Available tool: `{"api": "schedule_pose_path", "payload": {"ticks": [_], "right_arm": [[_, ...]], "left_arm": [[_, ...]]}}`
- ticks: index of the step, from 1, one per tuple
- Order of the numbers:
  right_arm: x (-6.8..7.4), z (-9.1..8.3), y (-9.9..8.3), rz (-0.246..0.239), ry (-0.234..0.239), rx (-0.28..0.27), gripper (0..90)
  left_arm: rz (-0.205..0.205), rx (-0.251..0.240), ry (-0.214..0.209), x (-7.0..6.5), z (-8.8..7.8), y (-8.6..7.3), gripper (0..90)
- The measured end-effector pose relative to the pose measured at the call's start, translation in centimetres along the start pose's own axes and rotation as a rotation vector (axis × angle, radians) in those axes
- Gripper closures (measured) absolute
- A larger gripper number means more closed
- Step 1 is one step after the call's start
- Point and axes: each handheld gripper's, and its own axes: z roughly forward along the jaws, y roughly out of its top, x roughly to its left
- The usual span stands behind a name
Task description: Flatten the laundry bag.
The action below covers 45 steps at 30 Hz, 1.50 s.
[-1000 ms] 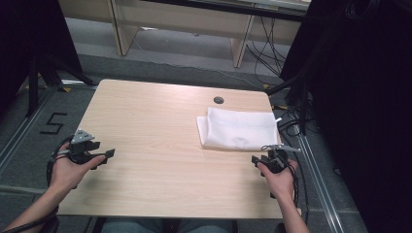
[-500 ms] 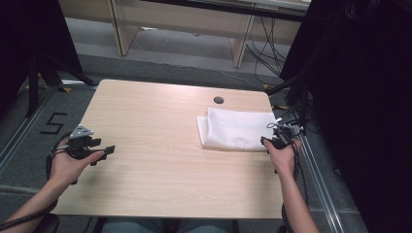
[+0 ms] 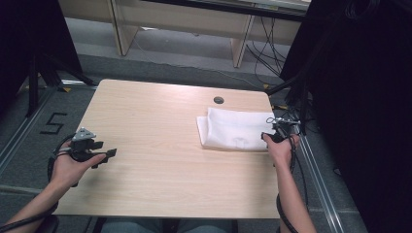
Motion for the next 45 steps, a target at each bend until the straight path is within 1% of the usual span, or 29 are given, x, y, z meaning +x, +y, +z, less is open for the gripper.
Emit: {"api": "schedule_pose_path", "payload": {"ticks": [5,7,8,9,10,12,13,14,15,16,17,19,20,21,22,23,25,27,29,30,31,32,33,34,35,37,39,44,45], "right_arm": [[-1.8,0.3,0.0,0.007,-0.045,0.003,40.1],[-1.4,0.3,-0.1,0.151,-0.073,0.066,39.6],[-1.6,0.7,-0.3,0.138,-0.085,0.036,39.6],[-1.5,0.8,-0.4,0.162,-0.078,0.059,39.6],[-1.4,0.9,-0.5,0.161,-0.058,0.084,39.3],[-1.5,1.3,-0.8,0.147,-0.053,0.065,39.3],[-2.1,1.4,-0.7,0.051,-0.047,0.057,39.3],[-2.1,1.5,-0.8,0.05,-0.034,0.064,39.3],[-1.3,1.5,-0.9,0.148,-0.043,0.082,39.5],[-2.0,1.8,-0.8,0.036,-0.042,0.065,39.9],[-2.1,1.9,-0.8,0.007,-0.027,0.049,40.5],[-1.5,1.8,-0.7,0.048,-0.021,0.082,42.0],[-1.6,2.1,-0.8,0.02,-0.006,0.065,42.6],[-1.0,2.1,-0.8,0.062,0.008,0.087,44.1],[-1.0,2.1,-0.8,0.062,0.008,0.087,45.0],[-1.1,2.1,-0.7,0.021,0.008,0.092,46.4],[-0.8,2.3,-0.7,0.017,0.013,0.097,50.1],[-1.0,2.5,-0.8,-0.037,0.029,0.079,57.4],[-0.5,2.2,-0.8,-0.008,0.032,0.117,65.6],[0.2,2.1,-0.9,0.075,0.025,0.12,68.9],[0.0,1.9,-0.8,0.056,0.023,0.122,71.3],[-0.1,1.8,-0.7,0.033,0.027,0.143,72.8],[-0.5,1.9,-0.7,-0.028,0.034,0.135,74.7],[-0.4,1.9,-0.6,-0.038,0.055,0.132,76.8],[0.8,1.6,-0.6,0.086,0.044,0.152,81.6],[0.2,1.5,-0.5,-0.054,0.066,0.15,83.6],[0.1,1.6,-0.5,-0.088,0.07,0.139,84.0],[0.8,1.3,-0.4,-0.034,0.037,0.142,81.3],[0.6,1.2,-0.1,-0.066,0.022,0.13,69.5]], "left_arm": [[0.005,0.006,0.004,0.0,0.0,0.0,36.1],[0.001,0.008,0.003,0.0,0.1,0.0,36.1],[0.0,0.007,0.001,0.0,0.1,0.0,36.1],[-0.004,0.005,-0.002,-0.1,0.1,-0.1,36.1],[-0.005,0.002,-0.001,-0.1,0.1,-0.1,36.1],[-0.002,0.005,0.0,0.0,0.1,-0.1,36.1],[0.0,0.007,0.003,0.0,0.1,-0.1,36.0],[0.03,0.035,0.004,0.2,-0.1,-0.1,36.1],[0.012,0.02,0.001,0.1,0.0,-0.1,36.1],[-0.007,0.004,0.001,0.0,0.2,-0.1,36.0],[0.001,0.01,0.0,0.1,0.1,-0.1,36.1],[0.001,0.01,-0.001,0.0,0.2,-0.1,36.1],[-0.008,0.003,-0.003,0.0,0.2,-0.1,36.1],[-0.002,0.01,-0.006,0.0,0.2,-0.1,36.1],[0.002,0.011,-0.005,0.0,0.2,-0.1,36.1],[0.001,0.011,-0.005,0.0,0.2,-0.1,36.0],[-0.003,0.007,-0.006,0.0,0.2,-0.1,36.1],[-0.002,0.011,-0.006,0.0,0.2,-0.1,36.1],[0.01,0.023,-0.005,0.1,0.1,-0.1,36.1],[0.024,0.037,-0.005,0.2,0.1,-0.1,36.1],[-0.008,0.007,-0.005,0.0,0.3,-0.2,36.1],[-0.003,0.013,-0.006,0.0,0.2,-0.1,36.1],[-0.001,0.014,-0.006,0.0,0.2,-0.1,36.1],[0.001,0.013,-0.004,0.0,0.3,-0.1,36.1],[0.0,0.014,-0.004,0.0,0.3,-0.1,36.1],[0.003,0.015,-0.003,0.0,0.3,-0.1,36.1],[0.004,0.015,-0.003,0.0,0.3,-0.1,36.0],[0.004,0.018,-0.006,0.0,0.3,-0.1,36.0],[0.001,0.015,-0.005,0.0,0.3,-0.1,36.1]]}}
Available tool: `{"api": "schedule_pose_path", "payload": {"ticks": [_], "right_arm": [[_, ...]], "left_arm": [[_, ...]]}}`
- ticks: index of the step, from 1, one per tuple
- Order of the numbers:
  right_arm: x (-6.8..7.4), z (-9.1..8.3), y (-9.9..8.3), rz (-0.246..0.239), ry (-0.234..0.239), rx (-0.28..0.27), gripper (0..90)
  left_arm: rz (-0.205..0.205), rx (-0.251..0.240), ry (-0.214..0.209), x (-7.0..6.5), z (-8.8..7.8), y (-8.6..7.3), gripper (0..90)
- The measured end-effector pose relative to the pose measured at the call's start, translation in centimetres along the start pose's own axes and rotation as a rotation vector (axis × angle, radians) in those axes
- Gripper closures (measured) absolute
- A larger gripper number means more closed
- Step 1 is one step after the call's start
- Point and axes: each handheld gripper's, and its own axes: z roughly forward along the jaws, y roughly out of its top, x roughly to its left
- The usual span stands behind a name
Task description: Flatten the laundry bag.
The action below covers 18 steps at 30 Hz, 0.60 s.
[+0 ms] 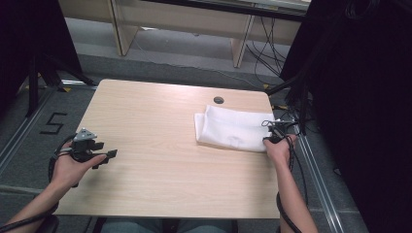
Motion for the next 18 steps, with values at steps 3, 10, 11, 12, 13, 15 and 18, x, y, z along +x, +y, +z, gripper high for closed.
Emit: {"api": "schedule_pose_path", "payload": {"ticks": [3,10,11,12,13,15,18], "right_arm": [[0.0,0.1,0.2,-0.003,-0.007,-0.054,57.2],[0.0,0.4,1.2,0.039,-0.091,-0.078,37.0],[0.0,0.4,1.2,0.039,-0.091,-0.078,37.0],[0.0,0.6,1.2,0.036,-0.104,-0.089,36.9],[-0.1,0.9,1.2,0.033,-0.096,-0.074,37.3],[-0.2,1.5,1.0,0.034,-0.062,-0.058,41.9],[0.1,2.1,0.7,0.005,-0.031,-0.031,56.3]], "left_arm": [[0.001,0.001,0.0,0.0,0.0,0.0,36.1],[-0.004,0.001,-0.005,0.0,-0.1,-0.1,36.1],[-0.008,0.001,-0.005,0.0,-0.1,-0.1,36.1],[-0.005,0.0,-0.002,0.0,-0.1,-0.1,36.0],[-0.004,0.001,-0.001,0.0,-0.1,-0.1,36.0],[-0.008,0.0,-0.005,0.0,-0.1,-0.1,36.1],[-0.003,0.005,-0.004,0.0,-0.2,-0.1,36.0]]}}
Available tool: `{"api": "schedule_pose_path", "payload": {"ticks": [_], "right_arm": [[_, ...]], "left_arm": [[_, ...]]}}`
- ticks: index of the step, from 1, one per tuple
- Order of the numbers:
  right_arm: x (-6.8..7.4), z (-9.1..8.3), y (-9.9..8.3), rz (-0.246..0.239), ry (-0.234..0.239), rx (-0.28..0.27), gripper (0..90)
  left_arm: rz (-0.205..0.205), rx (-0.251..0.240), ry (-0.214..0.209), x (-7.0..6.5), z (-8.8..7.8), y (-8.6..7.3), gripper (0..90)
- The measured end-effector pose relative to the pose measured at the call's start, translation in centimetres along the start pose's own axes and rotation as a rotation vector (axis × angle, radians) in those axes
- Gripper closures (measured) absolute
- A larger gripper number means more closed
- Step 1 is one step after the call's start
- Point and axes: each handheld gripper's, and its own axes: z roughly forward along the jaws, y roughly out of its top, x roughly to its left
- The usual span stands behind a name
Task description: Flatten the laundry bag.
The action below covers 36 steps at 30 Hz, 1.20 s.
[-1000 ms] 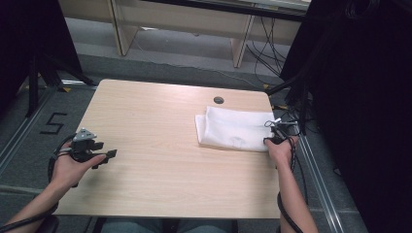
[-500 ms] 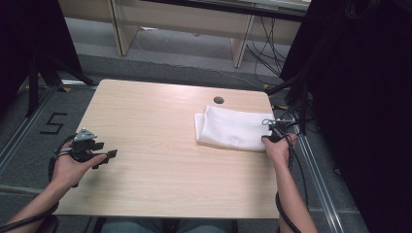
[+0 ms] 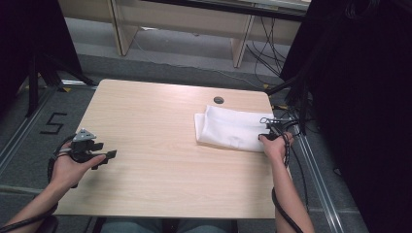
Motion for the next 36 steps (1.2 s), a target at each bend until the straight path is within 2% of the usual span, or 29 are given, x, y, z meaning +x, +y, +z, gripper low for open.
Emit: {"api": "schedule_pose_path", "payload": {"ticks": [1,2,3,4,6,9,15,19,20,22,25,26,27,29,30,32,33,35,36], "right_arm": [[0.2,0.0,0.0,0.001,-0.005,0.009,61.1],[0.6,0.1,0.0,-0.037,0.009,0.008,70.7],[0.8,0.0,0.1,-0.052,0.001,0.013,74.5],[0.8,0.0,0.1,-0.052,0.001,0.013,74.5],[1.1,-0.1,0.3,-0.077,-0.012,0.019,82.2],[1.1,-0.1,0.2,-0.097,0.0,0.005,86.3],[1.4,-0.3,0.0,-0.136,-0.008,0.007,87.6],[1.6,-0.4,0.0,-0.145,0.025,0.01,87.9],[1.6,-0.4,-0.1,-0.159,0.018,0.003,87.9],[2.4,-0.6,-0.3,-0.185,0.044,0.005,88.0],[2.9,-0.8,-0.5,-0.192,0.051,0.012,88.0],[3.0,-0.8,-0.5,-0.212,0.077,0.001,88.0],[3.9,-1.1,-0.7,-0.206,0.086,0.015,88.0],[4.1,-1.1,-0.8,-0.209,0.095,0.007,88.0],[4.6,-1.4,-0.9,-0.206,0.102,0.019,88.0],[5.7,-1.8,-1.0,-0.22,0.118,0.025,87.9],[6.7,-2.2,-1.2,-0.243,0.141,0.025,87.9],[7.2,-2.3,-1.3,-0.247,0.146,0.026,87.9],[8.2,-2.5,-1.6,-0.258,0.159,0.024,87.9]], "left_arm": [[0.001,0.0,0.005,0.0,0.0,0.0,36.0],[-0.004,0.001,0.002,0.0,0.0,-0.1,36.1],[-0.004,0.002,0.002,0.0,0.0,-0.1,36.0],[-0.004,0.002,0.002,0.0,0.0,-0.1,36.1],[-0.004,0.001,0.005,0.0,0.0,-0.1,36.1],[-0.002,0.003,0.003,0.0,-0.1,-0.1,36.1],[0.003,0.007,-0.003,0.0,0.0,-0.1,36.0],[0.008,0.012,0.001,-0.1,0.1,-0.1,36.0],[0.003,0.01,-0.002,-0.1,0.1,-0.1,36.0],[0.002,0.007,-0.005,-0.2,0.2,-0.1,36.0],[0.002,0.007,-0.002,-0.2,0.2,0.0,36.0],[-0.002,0.004,-0.002,-0.3,0.2,0.0,36.0],[-0.001,0.005,-0.002,-0.3,0.2,0.0,36.0],[-0.001,0.008,-0.008,-0.3,0.2,0.0,36.0],[-0.007,-0.001,-0.008,-0.5,0.3,0.1,36.0],[-0.002,-0.004,-0.014,-0.6,0.3,0.2,36.2],[0.0,-0.006,-0.023,-0.7,0.4,0.4,36.3],[-0.003,-0.006,-0.035,-0.9,0.5,0.5,36.4],[-0.004,-0.009,-0.041,-1.0,0.5,0.6,36.6]]}}
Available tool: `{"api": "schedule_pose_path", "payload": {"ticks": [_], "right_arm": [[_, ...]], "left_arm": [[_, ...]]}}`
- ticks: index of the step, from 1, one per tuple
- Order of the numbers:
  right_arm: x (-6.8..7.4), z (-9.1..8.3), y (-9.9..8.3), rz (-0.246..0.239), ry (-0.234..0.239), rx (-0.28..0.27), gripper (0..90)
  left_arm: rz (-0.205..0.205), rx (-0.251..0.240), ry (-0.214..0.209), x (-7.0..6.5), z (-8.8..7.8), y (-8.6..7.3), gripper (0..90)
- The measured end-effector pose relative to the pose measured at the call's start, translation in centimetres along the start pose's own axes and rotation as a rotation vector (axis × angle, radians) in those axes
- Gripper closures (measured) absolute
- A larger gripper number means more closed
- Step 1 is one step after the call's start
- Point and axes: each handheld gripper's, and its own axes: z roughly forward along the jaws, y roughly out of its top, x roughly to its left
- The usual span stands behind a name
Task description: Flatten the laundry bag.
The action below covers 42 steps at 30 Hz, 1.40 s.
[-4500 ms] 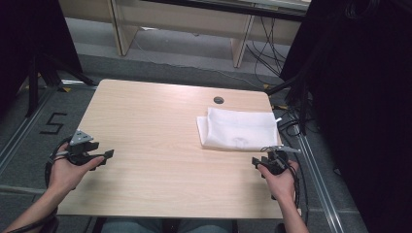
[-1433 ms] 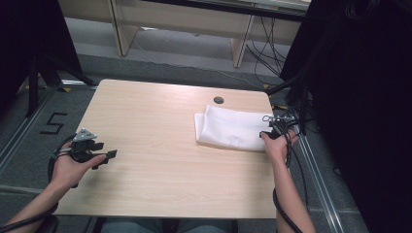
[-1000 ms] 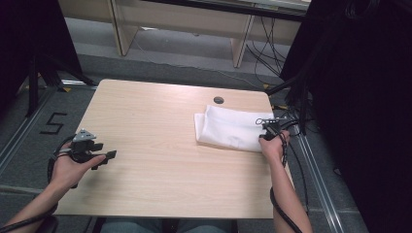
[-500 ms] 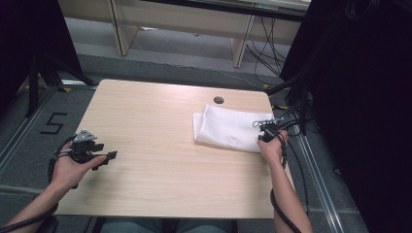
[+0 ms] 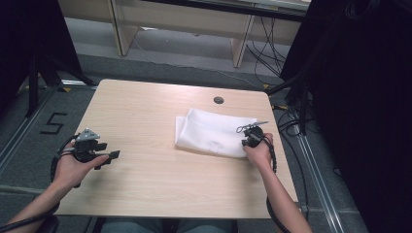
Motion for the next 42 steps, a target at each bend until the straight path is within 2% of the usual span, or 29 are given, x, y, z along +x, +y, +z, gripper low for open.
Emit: {"api": "schedule_pose_path", "payload": {"ticks": [3,5,6,10,11,13,15,18,21,23,25,27,28,30,32,33,36,37,38,41,42], "right_arm": [[1.5,-0.2,0.0,-0.031,0.032,0.006,87.8],[2.7,-0.3,0.1,-0.016,0.056,-0.002,87.7],[3.0,-0.4,0.1,-0.024,0.067,0.001,87.6],[5.2,-0.7,0.1,-0.001,0.113,0.004,86.9],[6.2,-0.7,0.2,-0.014,0.118,0.006,86.7],[6.5,-0.8,0.3,-0.03,0.125,0.009,86.6],[7.4,-0.9,0.4,-0.032,0.139,0.008,86.0],[8.2,-0.9,0.2,-0.045,0.158,0.024,84.1],[8.9,-1.0,0.2,-0.032,0.184,0.025,78.4],[8.8,-1.3,0.3,-0.038,0.19,0.022,73.5],[8.3,-2.0,0.8,0.015,0.178,-0.005,66.1],[8.1,-2.3,1.0,0.024,0.169,-0.007,65.1],[7.2,-3.0,1.7,0.046,0.136,-0.035,62.9],[6.9,-3.2,2.0,0.06,0.133,-0.037,61.2],[6.3,-3.4,2.7,0.111,0.123,-0.047,57.8],[5.6,-3.1,3.1,0.092,0.112,-0.062,56.7],[4.8,-2.5,3.9,0.154,0.098,-0.06,55.8],[4.4,-2.0,4.0,0.131,0.096,-0.063,55.2],[4.5,-1.8,4.2,0.168,0.104,-0.039,54.8],[4.1,-0.4,4.5,0.156,0.117,-0.043,53.6],[4.5,0.0,4.6,0.203,0.125,-0.026,53.6]], "left_arm": [[0.006,0.0,-0.019,-0.3,0.1,0.7,36.2],[0.019,-0.003,-0.025,-0.6,0.4,1.4,36.1],[0.025,-0.005,-0.029,-0.7,0.6,1.8,36.2],[0.035,-0.02,-0.077,-1.8,2.2,3.7,37.3],[0.037,-0.025,-0.084,-2.1,2.6,4.3,38.4],[0.053,-0.029,-0.094,-2.5,3.4,5.2,39.6],[0.069,-0.016,-0.09,-2.7,4.1,6.0,40.8],[0.057,0.0,-0.091,-2.8,5.3,6.6,41.5],[0.042,0.028,-0.099,-2.7,6.5,6.7,41.2],[0.038,0.062,-0.101,-2.6,7.5,6.7,41.0],[0.031,0.078,-0.101,-2.7,8.4,6.8,40.8],[0.034,0.086,-0.102,-2.7,8.7,6.9,41.0],[0.037,0.094,-0.098,-2.8,9.0,7.2,42.5],[0.037,0.097,-0.095,-2.9,9.2,7.3,42.8],[0.044,0.114,-0.087,-2.9,9.7,7.7,43.6],[0.045,0.119,-0.081,-2.9,10.0,7.8,43.6],[0.032,0.13,-0.073,-2.7,10.7,8.3,43.4],[0.023,0.126,-0.07,-2.6,11.0,8.4,43.3],[0.015,0.128,-0.068,-2.6,11.3,8.6,43.0],[-0.008,0.129,-0.07,-2.5,12.1,9.0,43.2],[-0.018,0.127,-0.072,-2.6,12.3,9.2,43.2]]}}
